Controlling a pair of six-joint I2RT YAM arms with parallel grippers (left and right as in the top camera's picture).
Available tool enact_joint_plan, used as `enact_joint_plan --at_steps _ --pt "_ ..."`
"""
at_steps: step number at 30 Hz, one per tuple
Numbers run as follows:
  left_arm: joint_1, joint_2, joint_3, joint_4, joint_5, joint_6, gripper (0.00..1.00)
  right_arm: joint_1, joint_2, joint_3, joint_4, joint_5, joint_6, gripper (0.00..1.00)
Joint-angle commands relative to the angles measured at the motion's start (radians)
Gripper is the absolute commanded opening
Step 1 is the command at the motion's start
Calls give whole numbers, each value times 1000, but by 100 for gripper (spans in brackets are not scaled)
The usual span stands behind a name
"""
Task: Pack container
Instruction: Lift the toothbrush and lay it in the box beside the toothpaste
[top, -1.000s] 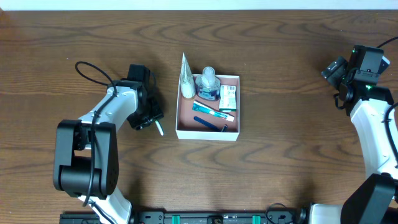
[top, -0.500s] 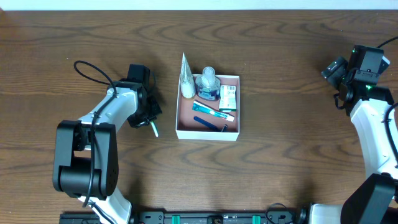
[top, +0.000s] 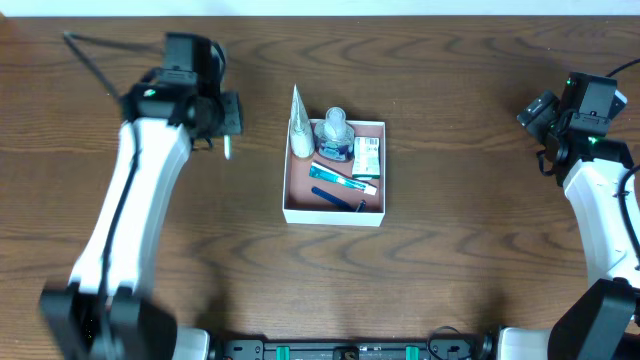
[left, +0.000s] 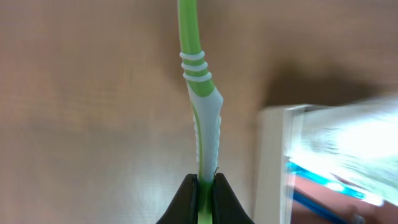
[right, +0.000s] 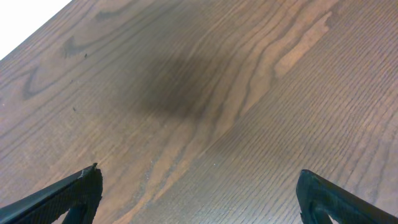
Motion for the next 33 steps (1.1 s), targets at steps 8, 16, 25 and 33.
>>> enact_joint_plan --at_steps 8,16,25,33 --pt "-282 -204 24 16 196 780 6 -5 2 1 2 8 -6 99" --pt "-454 -86 -27 -1 195 1021 6 -5 2 1 2 8 -5 99" --pt "-475 123 -27 -79 118 1155 6 -5 2 1 2 8 -5 99" --pt "-470 240 -27 -78 -68 1156 6 -5 2 1 2 8 -5 99"
